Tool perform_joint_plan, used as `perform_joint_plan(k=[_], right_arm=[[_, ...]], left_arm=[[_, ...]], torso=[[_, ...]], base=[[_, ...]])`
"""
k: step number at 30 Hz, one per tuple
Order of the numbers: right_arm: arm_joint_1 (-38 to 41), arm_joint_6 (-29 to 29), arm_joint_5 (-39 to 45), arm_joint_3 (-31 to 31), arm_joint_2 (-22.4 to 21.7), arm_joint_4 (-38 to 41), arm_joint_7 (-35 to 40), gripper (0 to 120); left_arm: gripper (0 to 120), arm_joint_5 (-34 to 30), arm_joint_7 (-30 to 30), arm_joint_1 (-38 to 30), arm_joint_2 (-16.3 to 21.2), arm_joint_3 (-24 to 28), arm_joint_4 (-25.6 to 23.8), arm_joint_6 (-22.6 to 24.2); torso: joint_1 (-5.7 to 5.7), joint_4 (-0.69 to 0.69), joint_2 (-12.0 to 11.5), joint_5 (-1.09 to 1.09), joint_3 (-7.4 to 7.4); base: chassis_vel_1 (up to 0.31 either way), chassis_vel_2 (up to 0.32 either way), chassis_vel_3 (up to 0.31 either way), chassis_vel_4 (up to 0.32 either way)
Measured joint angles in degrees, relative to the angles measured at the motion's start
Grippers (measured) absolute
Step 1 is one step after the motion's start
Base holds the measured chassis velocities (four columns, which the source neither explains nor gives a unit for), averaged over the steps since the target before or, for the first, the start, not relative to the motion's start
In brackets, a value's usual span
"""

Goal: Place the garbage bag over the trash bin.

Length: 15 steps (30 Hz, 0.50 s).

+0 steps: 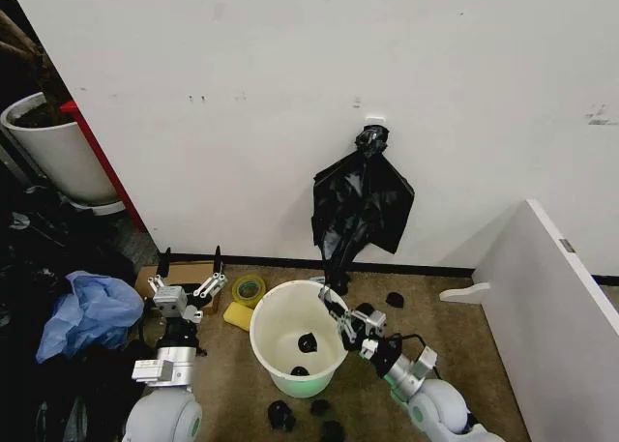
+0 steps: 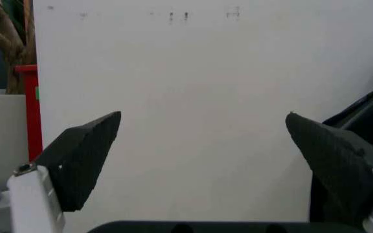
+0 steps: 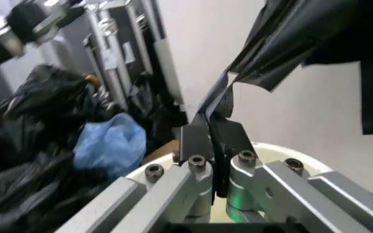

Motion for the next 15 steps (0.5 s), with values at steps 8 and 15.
perform_joint_plan(k=[8, 15], right_arm=[[-0.3, 0.5, -7.5, 4.7, 0.4, -2.7, -10.3, 0], [0.7, 2.8, -4.6, 5.3, 2.3, -1.3, -6.4, 0]], left_arm=[[100, 0.0, 0.0, 0.1, 0.0, -0.1, -0.4, 0.3], [100, 0.0, 0.4, -1.3, 1.2, 0.7, 0.0, 0.4]], torso=[[0.00, 0.00, 0.0, 0.00, 0.00], [0.00, 0.01, 0.0, 0.00, 0.00]], base=[[0.000, 0.000, 0.000, 0.000], [0.000, 0.000, 0.000, 0.000]])
